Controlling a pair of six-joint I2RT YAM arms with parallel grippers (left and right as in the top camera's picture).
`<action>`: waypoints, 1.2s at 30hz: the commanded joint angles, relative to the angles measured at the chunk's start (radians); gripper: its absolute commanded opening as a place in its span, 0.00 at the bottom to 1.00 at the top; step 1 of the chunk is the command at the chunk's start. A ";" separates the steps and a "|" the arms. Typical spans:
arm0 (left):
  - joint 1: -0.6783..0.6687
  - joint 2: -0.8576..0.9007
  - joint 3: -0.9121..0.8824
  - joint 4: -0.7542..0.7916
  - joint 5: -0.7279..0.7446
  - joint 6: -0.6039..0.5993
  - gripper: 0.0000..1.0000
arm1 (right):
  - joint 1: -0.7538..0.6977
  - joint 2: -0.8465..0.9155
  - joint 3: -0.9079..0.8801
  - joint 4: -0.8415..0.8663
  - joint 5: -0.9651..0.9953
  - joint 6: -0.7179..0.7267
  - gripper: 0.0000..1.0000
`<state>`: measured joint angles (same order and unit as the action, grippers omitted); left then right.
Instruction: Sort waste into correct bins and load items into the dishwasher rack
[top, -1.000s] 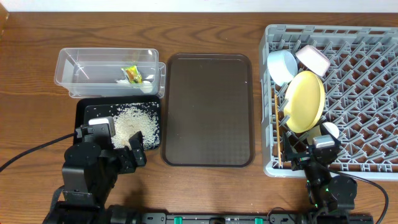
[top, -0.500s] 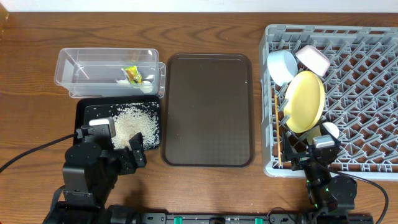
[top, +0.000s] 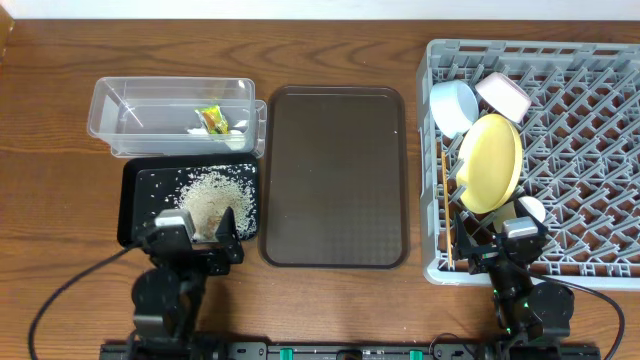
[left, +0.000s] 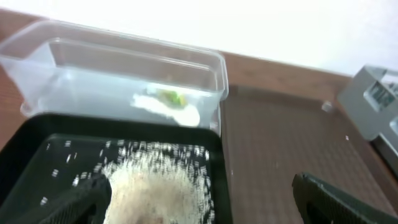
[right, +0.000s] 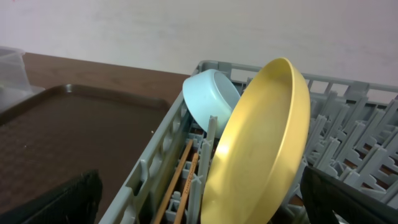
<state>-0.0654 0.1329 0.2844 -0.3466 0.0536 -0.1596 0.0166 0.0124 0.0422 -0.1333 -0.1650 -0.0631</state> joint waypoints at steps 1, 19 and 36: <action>0.005 -0.080 -0.087 0.093 -0.002 0.013 0.96 | 0.003 -0.005 -0.005 0.001 -0.007 -0.013 0.99; 0.005 -0.131 -0.280 0.280 -0.001 0.073 0.96 | 0.003 -0.005 -0.005 0.001 -0.008 -0.013 0.99; 0.005 -0.129 -0.280 0.280 -0.001 0.073 0.96 | 0.003 -0.005 -0.005 0.001 -0.007 -0.013 0.99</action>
<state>-0.0654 0.0109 0.0143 -0.0219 0.0532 -0.0784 0.0170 0.0124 0.0418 -0.1329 -0.1650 -0.0631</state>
